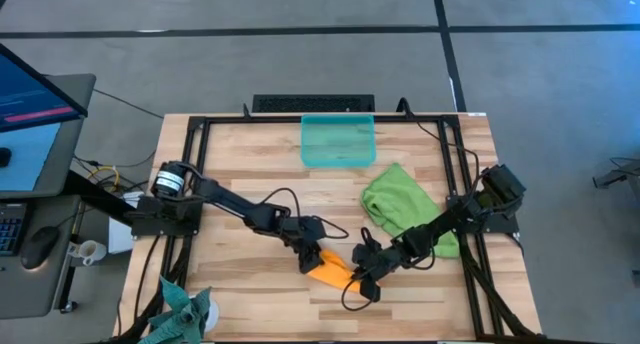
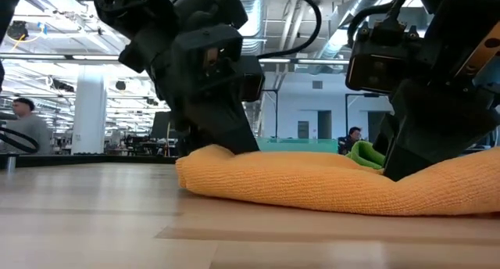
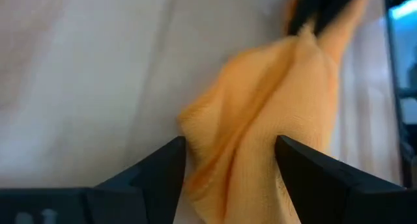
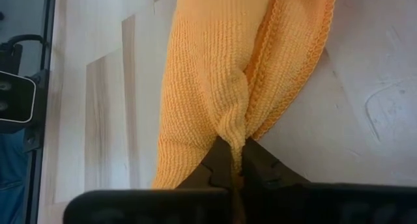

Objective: Roll microfiber towels into tight, uniform cylinder then place into a basket
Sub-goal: Put the rolled orange microfiber towel into the blue bin

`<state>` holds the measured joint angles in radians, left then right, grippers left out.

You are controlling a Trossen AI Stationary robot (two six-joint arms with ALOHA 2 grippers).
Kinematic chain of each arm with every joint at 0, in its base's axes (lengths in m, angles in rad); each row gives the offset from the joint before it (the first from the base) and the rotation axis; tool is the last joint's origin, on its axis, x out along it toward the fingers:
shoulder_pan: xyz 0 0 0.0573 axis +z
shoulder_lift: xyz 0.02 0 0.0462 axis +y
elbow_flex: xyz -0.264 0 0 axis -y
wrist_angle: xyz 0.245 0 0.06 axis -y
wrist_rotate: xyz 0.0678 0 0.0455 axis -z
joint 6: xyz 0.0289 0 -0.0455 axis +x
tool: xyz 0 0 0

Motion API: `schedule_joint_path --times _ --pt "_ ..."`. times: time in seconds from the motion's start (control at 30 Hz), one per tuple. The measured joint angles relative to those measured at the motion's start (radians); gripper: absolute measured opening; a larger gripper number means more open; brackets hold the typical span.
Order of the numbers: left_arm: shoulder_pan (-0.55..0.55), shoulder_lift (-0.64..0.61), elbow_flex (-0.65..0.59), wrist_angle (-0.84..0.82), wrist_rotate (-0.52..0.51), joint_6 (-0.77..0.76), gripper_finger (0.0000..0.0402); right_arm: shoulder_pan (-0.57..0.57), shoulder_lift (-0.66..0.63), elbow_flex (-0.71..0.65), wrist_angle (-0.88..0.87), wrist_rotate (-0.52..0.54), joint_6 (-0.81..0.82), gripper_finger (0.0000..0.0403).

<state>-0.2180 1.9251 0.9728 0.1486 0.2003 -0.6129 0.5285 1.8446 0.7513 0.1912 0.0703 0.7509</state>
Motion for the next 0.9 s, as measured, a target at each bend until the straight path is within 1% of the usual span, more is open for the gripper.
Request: schedule_joint_path --times 0.13,0.27,0.43,0.63,0.7,0.8,0.9 --pt "-0.022 0.002 -0.001 0.012 0.033 0.004 0.0225 -0.013 0.000 0.000 0.000 -0.007 0.000 0.0026" --pt "-0.046 0.009 -0.001 0.027 0.029 0.027 0.0190 -0.021 0.000 0.000 -0.001 -0.010 0.000 0.0025" --pt "-0.064 0.010 -0.002 0.040 -0.015 0.039 0.0119 -0.033 0.000 0.000 0.000 -0.013 0.000 0.0022" --pt "-0.063 0.009 -0.003 0.049 -0.037 0.068 0.0019 -0.035 0.000 0.000 0.000 -0.010 -0.002 0.0022" --pt "-0.057 0.008 -0.003 0.049 -0.039 0.064 0.0010 -0.036 -0.004 0.000 -0.001 -0.008 -0.039 0.0021" --pt "-0.046 0.008 -0.003 0.044 -0.047 0.046 0.0015 -0.041 -0.006 -0.001 -0.003 -0.001 -0.076 0.0021" --pt "-0.030 0.006 -0.003 0.041 -0.050 0.051 0.0010 -0.051 -0.027 -0.005 -0.031 0.013 -0.114 0.0023"
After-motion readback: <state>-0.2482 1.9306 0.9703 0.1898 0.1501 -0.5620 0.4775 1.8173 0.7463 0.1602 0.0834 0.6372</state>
